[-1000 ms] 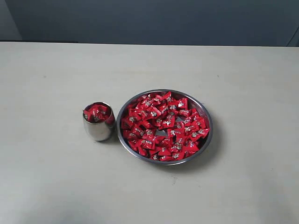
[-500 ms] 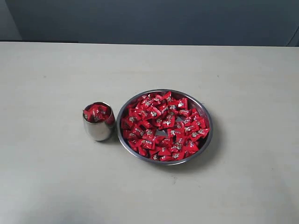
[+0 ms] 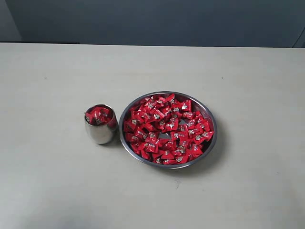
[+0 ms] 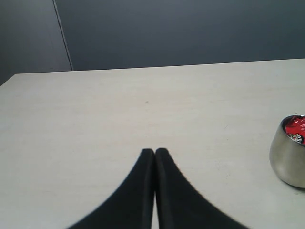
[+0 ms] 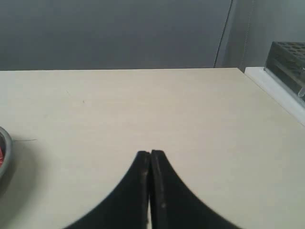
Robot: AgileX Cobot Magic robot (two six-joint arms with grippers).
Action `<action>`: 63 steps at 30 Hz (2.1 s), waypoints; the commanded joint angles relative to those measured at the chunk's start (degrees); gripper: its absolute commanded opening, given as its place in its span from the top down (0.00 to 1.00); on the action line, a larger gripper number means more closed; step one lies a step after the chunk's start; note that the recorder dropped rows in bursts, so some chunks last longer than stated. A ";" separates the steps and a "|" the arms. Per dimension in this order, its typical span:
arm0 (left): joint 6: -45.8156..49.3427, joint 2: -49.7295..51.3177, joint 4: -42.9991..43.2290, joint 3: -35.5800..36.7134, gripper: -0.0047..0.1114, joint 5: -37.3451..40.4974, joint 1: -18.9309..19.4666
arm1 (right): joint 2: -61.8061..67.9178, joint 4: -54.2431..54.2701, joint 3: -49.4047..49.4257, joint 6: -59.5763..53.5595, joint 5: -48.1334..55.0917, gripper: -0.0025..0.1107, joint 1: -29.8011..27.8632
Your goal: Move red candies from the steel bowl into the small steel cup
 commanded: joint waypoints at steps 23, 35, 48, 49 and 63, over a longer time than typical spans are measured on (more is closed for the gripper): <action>-0.09 -0.26 -0.16 0.22 0.96 -0.11 0.03 | -0.33 -0.54 0.22 -0.03 2.95 0.98 -2.02; -0.09 -0.26 -0.16 0.22 0.96 -0.11 0.03 | -0.33 -0.54 0.22 -0.03 2.95 0.98 -2.02; -0.09 -0.26 -0.16 0.22 0.96 -0.11 0.03 | -0.33 -0.54 0.22 -0.03 2.81 0.98 -2.02; -0.09 -0.26 -0.16 0.22 0.96 -0.11 0.03 | -0.33 -0.54 0.22 -0.03 2.81 0.98 -2.02; -0.09 -0.26 -0.16 0.22 0.96 -0.11 0.03 | -0.33 -0.54 0.22 -0.03 2.81 0.98 -2.02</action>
